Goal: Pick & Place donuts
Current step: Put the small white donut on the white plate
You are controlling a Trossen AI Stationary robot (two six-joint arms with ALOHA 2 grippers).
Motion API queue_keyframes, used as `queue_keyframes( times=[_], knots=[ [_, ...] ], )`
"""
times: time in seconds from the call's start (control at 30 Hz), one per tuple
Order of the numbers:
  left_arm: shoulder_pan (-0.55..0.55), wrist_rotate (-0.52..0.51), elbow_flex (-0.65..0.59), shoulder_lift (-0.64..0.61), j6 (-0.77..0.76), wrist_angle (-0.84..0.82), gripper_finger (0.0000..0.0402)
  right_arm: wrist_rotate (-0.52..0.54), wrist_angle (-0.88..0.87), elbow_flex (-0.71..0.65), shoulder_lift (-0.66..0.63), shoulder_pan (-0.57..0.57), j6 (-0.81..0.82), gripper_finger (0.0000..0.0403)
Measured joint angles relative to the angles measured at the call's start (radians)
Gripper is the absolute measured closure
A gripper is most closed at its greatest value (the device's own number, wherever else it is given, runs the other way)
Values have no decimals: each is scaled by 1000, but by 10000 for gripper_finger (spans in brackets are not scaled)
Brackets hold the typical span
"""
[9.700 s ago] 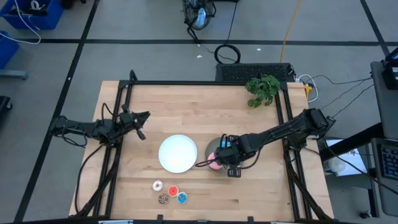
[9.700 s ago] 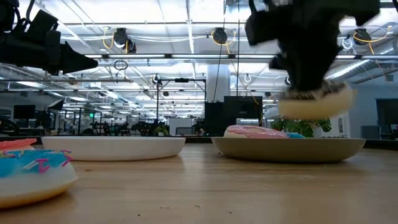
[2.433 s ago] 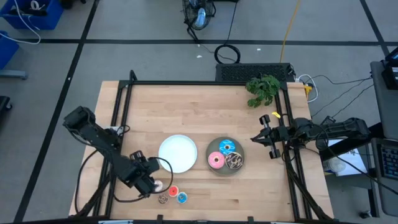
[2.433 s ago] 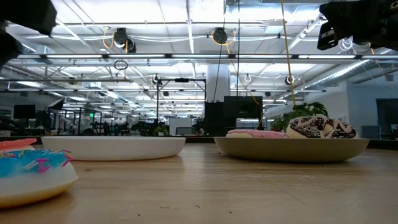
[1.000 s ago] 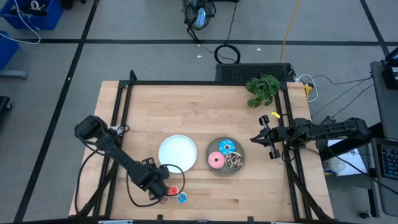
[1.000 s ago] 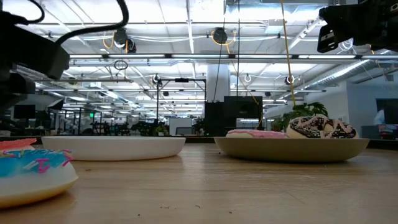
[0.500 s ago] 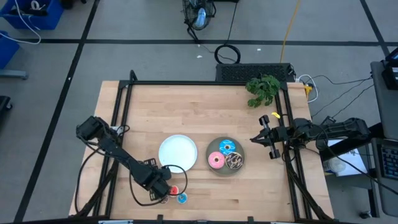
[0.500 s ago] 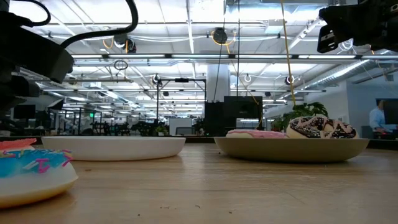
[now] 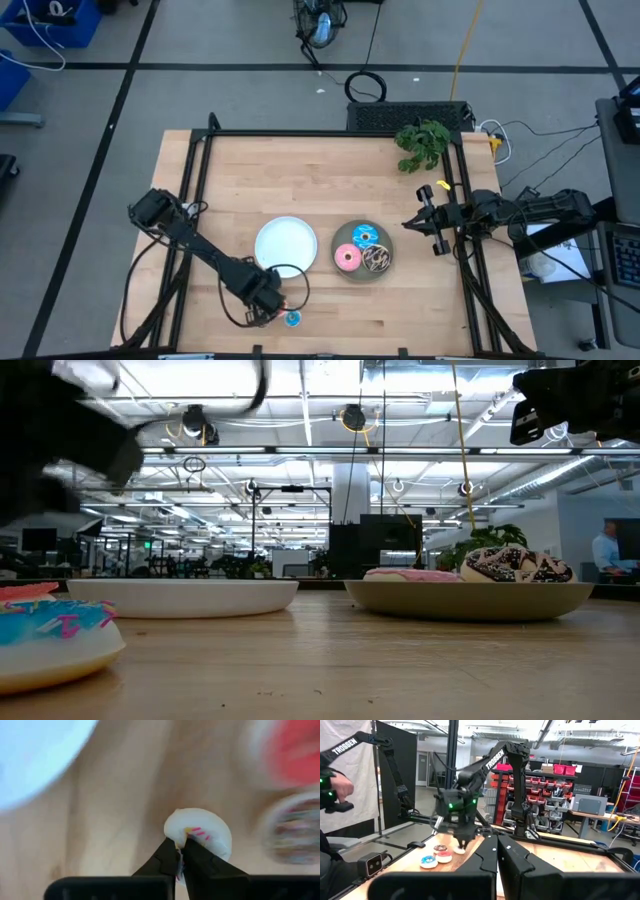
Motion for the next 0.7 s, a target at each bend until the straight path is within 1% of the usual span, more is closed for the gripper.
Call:
queue_keyframes(
  times=[0.07,0.2,0.3,0.4,0.57,0.7],
  knots=[
    [11,-27,67,-6,47,-82,381,3,0,0,0,0,-1,403],
    [45,-139,206,-5,114,-256,394,3,0,0,0,0,-2,403],
    [80,-213,299,-8,166,-345,387,3,0,0,0,0,0,403],
    [126,-283,361,-8,232,-437,382,3,-1,0,0,0,0,403],
    [246,-384,392,-9,335,-527,395,3,0,0,0,0,0,403],
    [364,-393,365,-9,461,-478,388,3,0,0,0,0,-1,403]
  ],
)
